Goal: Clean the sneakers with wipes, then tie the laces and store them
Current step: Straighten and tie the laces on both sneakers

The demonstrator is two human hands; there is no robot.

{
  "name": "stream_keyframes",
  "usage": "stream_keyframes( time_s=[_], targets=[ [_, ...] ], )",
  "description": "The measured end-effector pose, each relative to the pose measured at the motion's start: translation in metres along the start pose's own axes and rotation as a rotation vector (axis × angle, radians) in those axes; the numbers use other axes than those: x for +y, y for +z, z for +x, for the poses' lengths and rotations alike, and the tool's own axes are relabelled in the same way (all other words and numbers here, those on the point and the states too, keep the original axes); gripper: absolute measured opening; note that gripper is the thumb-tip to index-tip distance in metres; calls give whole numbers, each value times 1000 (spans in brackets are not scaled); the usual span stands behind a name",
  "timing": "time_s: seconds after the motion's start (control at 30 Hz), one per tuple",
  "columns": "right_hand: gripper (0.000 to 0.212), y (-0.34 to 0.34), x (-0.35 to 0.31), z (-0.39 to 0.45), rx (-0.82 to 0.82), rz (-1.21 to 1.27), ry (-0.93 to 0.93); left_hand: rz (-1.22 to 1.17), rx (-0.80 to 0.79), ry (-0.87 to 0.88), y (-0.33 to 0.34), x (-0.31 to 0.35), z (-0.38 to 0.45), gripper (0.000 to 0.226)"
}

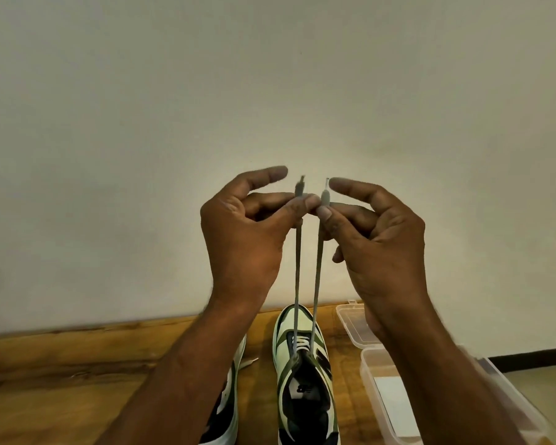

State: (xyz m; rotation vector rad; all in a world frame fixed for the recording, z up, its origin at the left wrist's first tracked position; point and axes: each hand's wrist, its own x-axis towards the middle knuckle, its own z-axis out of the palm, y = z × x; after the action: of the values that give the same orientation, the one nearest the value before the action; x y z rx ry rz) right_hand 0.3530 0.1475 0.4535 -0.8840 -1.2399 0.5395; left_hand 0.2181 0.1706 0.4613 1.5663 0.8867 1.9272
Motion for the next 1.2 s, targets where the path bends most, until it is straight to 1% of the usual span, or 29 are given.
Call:
stream_keyframes(
  time_s=[0.07, 0.13, 0.33, 0.43, 0.7, 0.87, 0.97, 1.03, 1.13, 1.2],
  targets=[
    [23, 0, 2, 1, 6, 20, -14, -12, -10, 6, 1, -2, 2, 26],
    [16, -1, 3, 1, 17, 48, -7, -23, -25, 10, 1, -2, 3, 17],
    [13, 0, 6, 3, 74, 44, -11, -67, -70, 32, 3, -2, 4, 11],
    [13, 2, 5, 2, 71, 70, -4, -90, -93, 60, 5, -1, 3, 9],
    [16, 5, 4, 3, 55, 111, 17, -119, -161, 82, 0, 0, 5, 18],
    [19, 4, 2, 1, 34, 131, -10, -104, -296, 79, -10, 4, 8, 25],
    [26, 5, 1, 0, 14, 131, -13, -105, -328, -11, -12, 5, 9, 22],
    [21, 4, 4, 1, -13, 82, -23, -122, -309, -99, -12, 5, 10, 27],
    [16, 2, 6, 4, -68, 2, -81, -87, -314, -183, -16, 6, 14, 43],
    [16, 0, 4, 5, -103, -39, -124, -61, -339, -205, -18, 5, 17, 40]
  ],
)
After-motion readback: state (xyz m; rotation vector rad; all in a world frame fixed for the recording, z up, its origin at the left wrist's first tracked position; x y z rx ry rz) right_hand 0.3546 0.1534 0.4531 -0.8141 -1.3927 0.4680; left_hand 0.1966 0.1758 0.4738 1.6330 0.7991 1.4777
